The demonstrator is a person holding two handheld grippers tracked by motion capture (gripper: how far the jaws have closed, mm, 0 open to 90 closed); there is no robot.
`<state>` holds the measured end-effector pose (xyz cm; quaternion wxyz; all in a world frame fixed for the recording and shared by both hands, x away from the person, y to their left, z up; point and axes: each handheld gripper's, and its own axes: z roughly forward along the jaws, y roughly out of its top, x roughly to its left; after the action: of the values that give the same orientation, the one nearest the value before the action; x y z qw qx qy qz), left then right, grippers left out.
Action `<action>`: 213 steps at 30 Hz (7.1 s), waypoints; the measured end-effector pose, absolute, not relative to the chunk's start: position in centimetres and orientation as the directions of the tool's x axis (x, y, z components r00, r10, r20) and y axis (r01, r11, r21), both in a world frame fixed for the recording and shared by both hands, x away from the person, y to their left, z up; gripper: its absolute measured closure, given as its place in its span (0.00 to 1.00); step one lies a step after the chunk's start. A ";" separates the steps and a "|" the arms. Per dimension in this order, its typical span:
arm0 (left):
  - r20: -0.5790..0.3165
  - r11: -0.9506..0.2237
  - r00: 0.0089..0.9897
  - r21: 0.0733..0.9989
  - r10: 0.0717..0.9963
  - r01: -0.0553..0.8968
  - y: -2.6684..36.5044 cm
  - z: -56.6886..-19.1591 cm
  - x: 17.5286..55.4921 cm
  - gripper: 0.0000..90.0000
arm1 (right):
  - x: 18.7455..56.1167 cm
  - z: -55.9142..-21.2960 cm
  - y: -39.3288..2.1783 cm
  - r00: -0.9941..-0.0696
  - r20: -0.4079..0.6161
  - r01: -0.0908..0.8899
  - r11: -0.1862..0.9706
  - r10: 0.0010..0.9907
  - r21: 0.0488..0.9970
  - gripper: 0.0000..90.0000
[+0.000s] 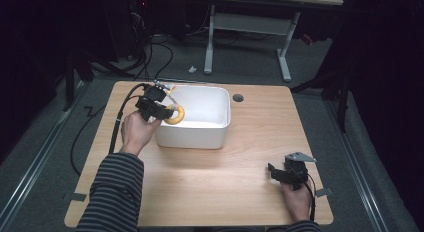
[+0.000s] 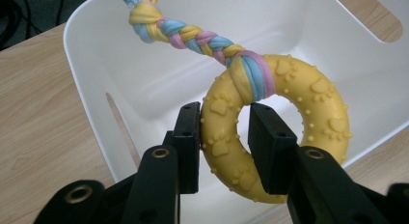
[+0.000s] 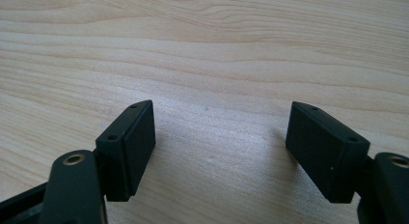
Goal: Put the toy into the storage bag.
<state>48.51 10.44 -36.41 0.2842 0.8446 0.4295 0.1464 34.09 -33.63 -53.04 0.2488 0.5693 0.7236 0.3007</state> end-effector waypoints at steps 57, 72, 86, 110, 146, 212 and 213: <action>0.006 -0.509 0.614 0.567 0.789 0.648 8.8 -37.6 48.7 0.58 | 34.1 -53.0 -33.6 -0.229 -0.016 0.675 0.170 0.973 0.718 0.29; -0.023 -0.429 0.590 0.664 0.807 0.613 12.2 -35.6 46.6 0.52 | 34.1 -53.0 -33.6 -0.229 -0.017 0.675 0.171 0.973 0.718 0.29; -0.045 -0.365 0.569 0.725 0.821 0.584 14.8 -34.3 44.4 0.45 | 34.1 -53.0 -33.6 -0.230 -0.017 0.674 0.172 0.973 0.718 0.29; -0.066 -0.286 0.523 0.776 0.850 0.563 19.7 -34.5 40.5 0.43 | 34.1 -53.0 -33.6 -0.231 -0.019 0.674 0.174 0.973 0.718 0.29; -0.174 -0.157 0.446 0.775 0.878 0.612 24.2 -39.7 36.4 0.38 | 34.0 -53.0 -33.6 -0.230 -0.019 0.674 0.173 0.973 0.718 0.29; -0.141 -0.211 0.411 0.685 0.900 0.697 21.3 -51.5 36.1 0.34 | 34.0 -53.0 -33.6 -0.228 -0.019 0.675 0.172 0.973 0.717 0.29; -0.130 -0.216 0.411 0.688 0.902 0.693 21.2 -51.7 36.1 0.34 | 34.0 -53.0 -33.6 -0.228 -0.019 0.675 0.172 0.973 0.718 0.29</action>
<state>36.05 21.17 -51.72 0.3465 0.7651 0.5212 0.1513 34.03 -33.58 -53.03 0.2489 0.5691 0.7240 0.2999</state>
